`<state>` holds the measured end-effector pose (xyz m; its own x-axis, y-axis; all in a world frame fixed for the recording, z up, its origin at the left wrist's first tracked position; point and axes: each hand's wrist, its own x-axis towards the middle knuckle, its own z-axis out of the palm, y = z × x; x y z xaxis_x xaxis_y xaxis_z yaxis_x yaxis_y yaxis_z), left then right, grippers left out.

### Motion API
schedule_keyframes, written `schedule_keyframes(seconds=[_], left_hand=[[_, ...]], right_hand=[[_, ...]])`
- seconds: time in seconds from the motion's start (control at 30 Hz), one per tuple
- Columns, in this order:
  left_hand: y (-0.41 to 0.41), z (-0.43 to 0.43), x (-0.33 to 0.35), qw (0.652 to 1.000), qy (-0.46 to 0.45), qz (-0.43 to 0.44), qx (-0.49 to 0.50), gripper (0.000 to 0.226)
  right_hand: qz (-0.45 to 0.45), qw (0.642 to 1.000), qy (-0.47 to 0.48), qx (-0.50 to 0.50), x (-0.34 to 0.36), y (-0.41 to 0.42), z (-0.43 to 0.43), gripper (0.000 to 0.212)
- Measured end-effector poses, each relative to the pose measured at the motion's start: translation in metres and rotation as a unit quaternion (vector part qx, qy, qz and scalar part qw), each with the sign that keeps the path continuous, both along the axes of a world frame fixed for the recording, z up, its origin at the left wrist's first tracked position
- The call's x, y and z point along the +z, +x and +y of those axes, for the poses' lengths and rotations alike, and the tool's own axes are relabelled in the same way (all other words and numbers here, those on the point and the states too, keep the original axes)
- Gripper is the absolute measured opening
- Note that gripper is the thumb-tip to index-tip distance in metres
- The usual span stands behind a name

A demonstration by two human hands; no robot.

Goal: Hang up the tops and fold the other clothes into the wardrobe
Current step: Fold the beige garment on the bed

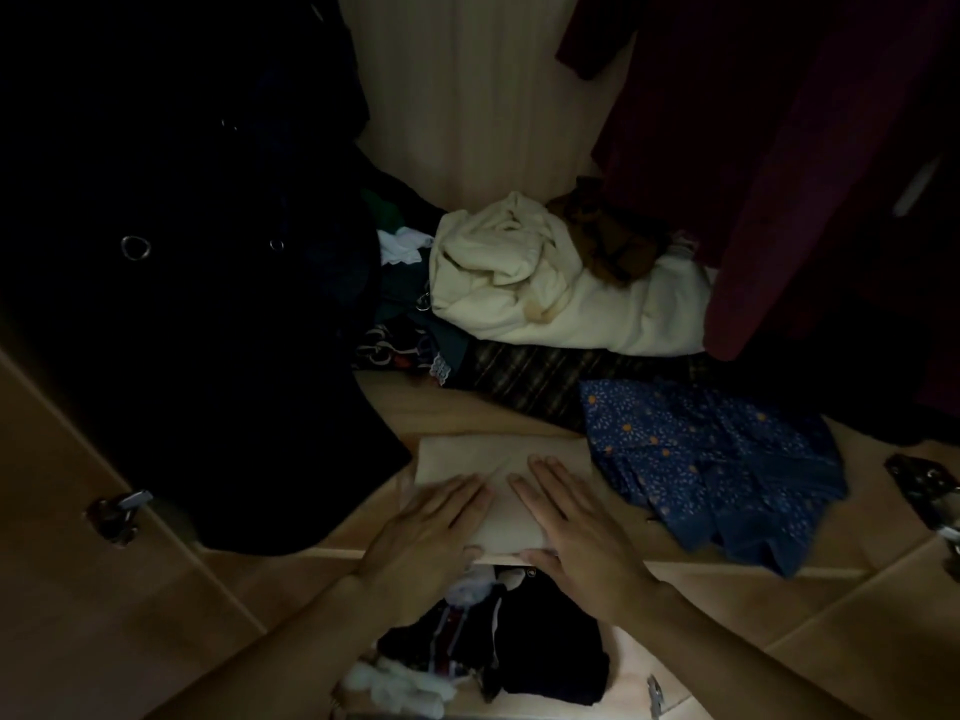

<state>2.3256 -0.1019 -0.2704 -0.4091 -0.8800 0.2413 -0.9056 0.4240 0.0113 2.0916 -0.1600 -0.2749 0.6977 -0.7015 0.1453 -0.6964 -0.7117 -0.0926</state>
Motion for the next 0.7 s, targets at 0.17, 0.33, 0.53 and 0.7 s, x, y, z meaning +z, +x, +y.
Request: schedule_keyframes(seconds=[0.17, 0.33, 0.53, 0.7], left_hand=[[0.002, -0.022, -0.009, 1.000, 0.019, -0.001, 0.015, 0.056], [0.011, -0.052, -0.015, 0.998, 0.048, -0.005, 0.049, 0.061], [0.038, -0.103, -0.041, 0.986, 0.158, 0.042, 0.042, 0.062], [0.038, -0.107, -0.044, 0.983, 0.171, 0.032, 0.060, 0.061]], right_hand=[[0.006, 1.000, -0.004, 0.001, -0.003, 0.004, -0.026, 0.080], [-0.004, 1.000, 0.013, -0.024, -0.011, 0.015, -0.051, 0.079], [-0.048, 0.997, 0.019, -0.053, -0.016, 0.029, -0.073, 0.073], [-0.050, 0.997, 0.032, -0.052, -0.017, 0.031, -0.080, 0.070]])
